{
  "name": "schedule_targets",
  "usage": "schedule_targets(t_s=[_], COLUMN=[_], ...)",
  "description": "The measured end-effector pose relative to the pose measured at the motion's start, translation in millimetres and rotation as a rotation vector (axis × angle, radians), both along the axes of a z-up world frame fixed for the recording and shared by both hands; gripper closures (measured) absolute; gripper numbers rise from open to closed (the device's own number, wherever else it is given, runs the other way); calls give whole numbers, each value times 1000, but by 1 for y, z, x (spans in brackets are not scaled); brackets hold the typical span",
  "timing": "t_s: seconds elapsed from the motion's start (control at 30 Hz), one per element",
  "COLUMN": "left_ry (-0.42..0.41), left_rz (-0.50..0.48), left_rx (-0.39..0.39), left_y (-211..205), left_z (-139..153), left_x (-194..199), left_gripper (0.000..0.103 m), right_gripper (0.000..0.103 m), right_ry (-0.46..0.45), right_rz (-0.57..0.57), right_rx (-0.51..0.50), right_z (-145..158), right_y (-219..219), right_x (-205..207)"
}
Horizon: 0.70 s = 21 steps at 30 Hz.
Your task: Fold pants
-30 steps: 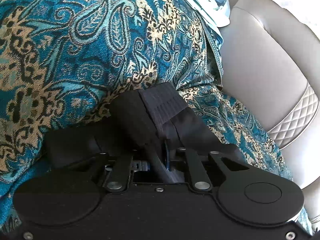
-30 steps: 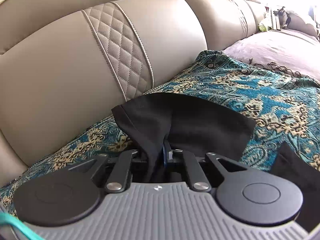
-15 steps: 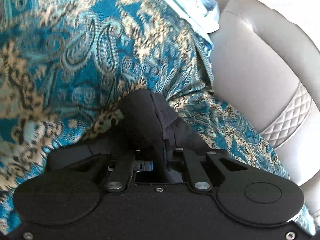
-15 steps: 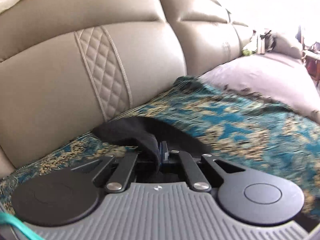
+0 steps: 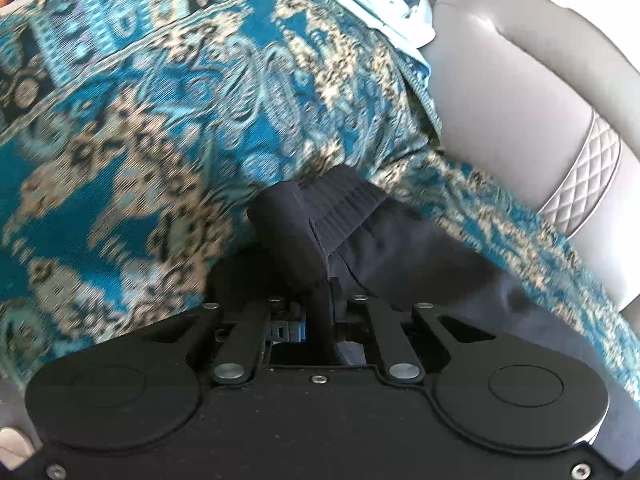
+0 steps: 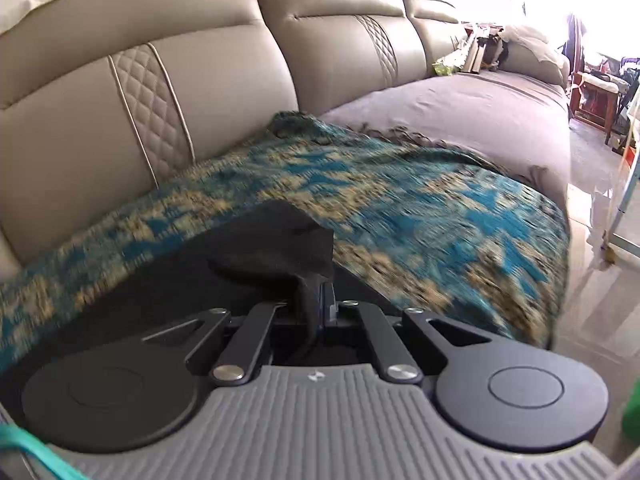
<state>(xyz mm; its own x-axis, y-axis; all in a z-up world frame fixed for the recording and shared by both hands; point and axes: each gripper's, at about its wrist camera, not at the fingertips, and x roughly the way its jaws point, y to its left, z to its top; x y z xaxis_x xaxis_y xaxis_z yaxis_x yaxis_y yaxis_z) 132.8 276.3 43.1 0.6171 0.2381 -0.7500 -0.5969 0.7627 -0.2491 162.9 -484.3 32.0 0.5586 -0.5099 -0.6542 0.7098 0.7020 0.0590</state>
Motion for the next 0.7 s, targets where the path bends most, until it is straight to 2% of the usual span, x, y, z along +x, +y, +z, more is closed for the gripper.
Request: schedule_targets(t_s=[0.27, 0.57, 0.7], left_ry=[26, 48, 58], left_rz=[-38, -59, -52], left_rx=[26, 69, 68], left_y=[-3, -9, -9], left_z=[-5, -8, -9], left_x=[-18, -22, -19], left_gripper=[93, 89, 89], right_gripper=[98, 96, 95], right_ry=[39, 85, 96], right_rz=[-25, -44, -28], right_rx=[23, 64, 47], right_z=[-5, -19, -19], right_y=[-1, -15, -16], right_x=[-38, -46, -45])
